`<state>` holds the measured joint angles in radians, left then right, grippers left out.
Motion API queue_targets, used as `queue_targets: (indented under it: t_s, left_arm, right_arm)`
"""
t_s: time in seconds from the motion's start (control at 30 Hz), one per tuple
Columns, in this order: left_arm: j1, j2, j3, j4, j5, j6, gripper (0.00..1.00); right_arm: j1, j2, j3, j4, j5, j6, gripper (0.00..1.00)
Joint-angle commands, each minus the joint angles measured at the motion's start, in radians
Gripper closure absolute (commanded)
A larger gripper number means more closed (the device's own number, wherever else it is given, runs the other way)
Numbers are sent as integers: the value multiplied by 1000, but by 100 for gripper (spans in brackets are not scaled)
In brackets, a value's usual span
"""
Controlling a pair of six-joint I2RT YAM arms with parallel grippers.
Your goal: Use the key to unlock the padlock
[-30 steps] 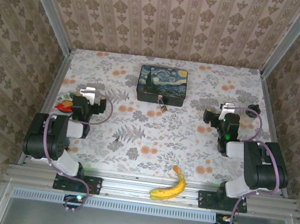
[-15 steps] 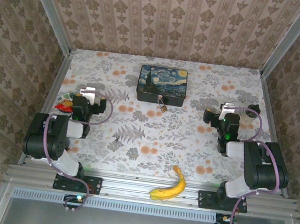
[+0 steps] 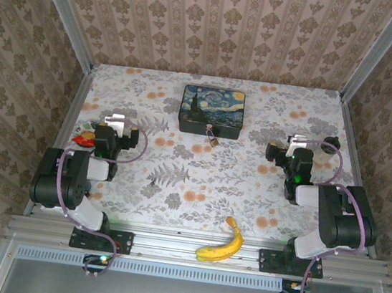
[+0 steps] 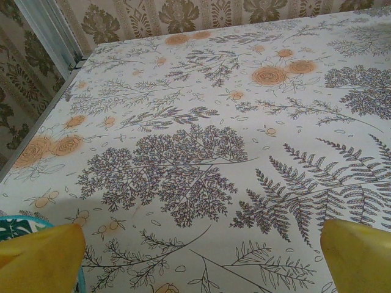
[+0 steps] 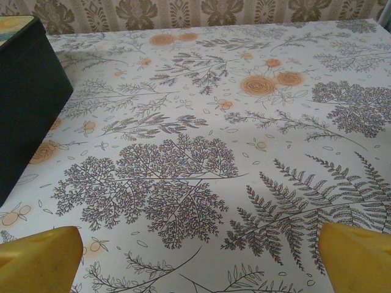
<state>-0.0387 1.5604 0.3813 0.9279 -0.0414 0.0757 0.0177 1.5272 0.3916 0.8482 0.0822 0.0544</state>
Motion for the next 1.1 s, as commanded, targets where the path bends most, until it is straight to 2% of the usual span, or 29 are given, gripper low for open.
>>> queue_targets:
  t_s: [0.0,0.13,0.23,0.37,0.47,0.6,0.83,0.97,1.07]
  left_arm:
    - [-2,-2,0,14,1,13,0]
    - [10,-2,9,-4,10,2,0]
    - [37,-5,10,-8,61,-16,0]
    - [39,-11,10,-10,62,-19,0]
    - [39,-71,6,-53,43,-25,0]
    - [39,-228,32,-239,21,-42,0]
    - [6,-505,60,-594,1,-220,0]
    - [-77,-650,75,-807,-33,-318,0]
    - [-169,-734,72,-913,-77,-382,0]
  right_arm:
    - [4,-1,16,2,28,-14,0]
    - [4,-2,13,5,27,-14,0]
    - [5,-4,16,1,31,-15,0]
    - [8,-58,41,-82,58,-10,0]
    - [13,-129,61,-180,116,5,0]
    - [18,-274,85,-342,161,33,0]
    - [40,-470,89,-565,241,138,0]
    - [55,-552,133,-776,252,264,0]
    - [102,-591,151,-880,273,309,0]
